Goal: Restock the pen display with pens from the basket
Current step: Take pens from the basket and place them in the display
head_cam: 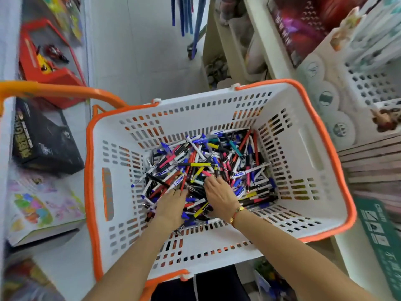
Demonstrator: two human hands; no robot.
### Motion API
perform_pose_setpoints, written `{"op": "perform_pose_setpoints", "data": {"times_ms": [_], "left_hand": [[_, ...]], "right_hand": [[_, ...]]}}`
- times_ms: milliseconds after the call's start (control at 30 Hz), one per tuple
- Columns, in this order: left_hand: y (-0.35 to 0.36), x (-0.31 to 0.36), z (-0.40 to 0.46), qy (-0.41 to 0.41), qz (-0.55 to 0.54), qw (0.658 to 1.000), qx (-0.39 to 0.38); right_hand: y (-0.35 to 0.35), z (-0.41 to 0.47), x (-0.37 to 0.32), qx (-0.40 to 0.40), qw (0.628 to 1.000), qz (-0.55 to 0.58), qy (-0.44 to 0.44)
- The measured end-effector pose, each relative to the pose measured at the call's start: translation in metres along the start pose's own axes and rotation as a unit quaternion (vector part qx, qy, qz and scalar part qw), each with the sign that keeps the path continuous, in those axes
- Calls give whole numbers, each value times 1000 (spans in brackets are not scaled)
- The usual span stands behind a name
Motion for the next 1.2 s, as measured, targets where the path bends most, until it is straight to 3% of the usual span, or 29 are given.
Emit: {"op": "perform_pose_setpoints", "data": {"times_ms": [67, 233, 400, 533, 633, 700, 800, 900, 967, 1067, 1200], "left_hand": [[-1, -6, 2, -28, 62, 997, 22], [0, -19, 9, -18, 120, 992, 17], [3, -17, 5, 16, 125, 991, 41], [-11, -29, -7, -16, -53, 993, 103], [-19, -42, -14, -53, -251, 962, 96], [-21, -46, -15, -75, -431, 897, 62], [-37, -52, -18, -104, -640, 759, 57], [-49, -49, -18, -117, -796, 592, 48], [-55, -44, -18, -107, -851, 513, 34], [-69, -24, -21, -50, -898, 438, -23], [-87, -2, -28, 10, -894, 442, -73]], "right_hand": [[10, 7, -8, -22, 1000, -2, 19], [22, 17, -3, -26, 975, 197, 102], [17, 17, -5, -45, 981, 187, 40], [16, 13, 10, -73, 952, 296, 10], [12, 6, 19, -117, 910, 397, 12], [5, 2, 24, -116, 895, 431, 6], [-10, -7, 42, -59, 844, 532, 17], [-24, -18, 68, -1, 705, 706, 72], [-32, -28, 85, 27, 625, 773, 103], [-38, -37, 87, 10, 542, 834, 102], [-27, -38, 86, -6, 441, 883, 162]]}}
Point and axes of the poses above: each hand's wrist, its own z-axis towards the middle knuckle, its own y-axis out of the palm, x = y × z, the point moved 10 cm from there along z, towards the middle knuckle, and after that the axes turned 11 degrees about z, right-handed, at the moved point
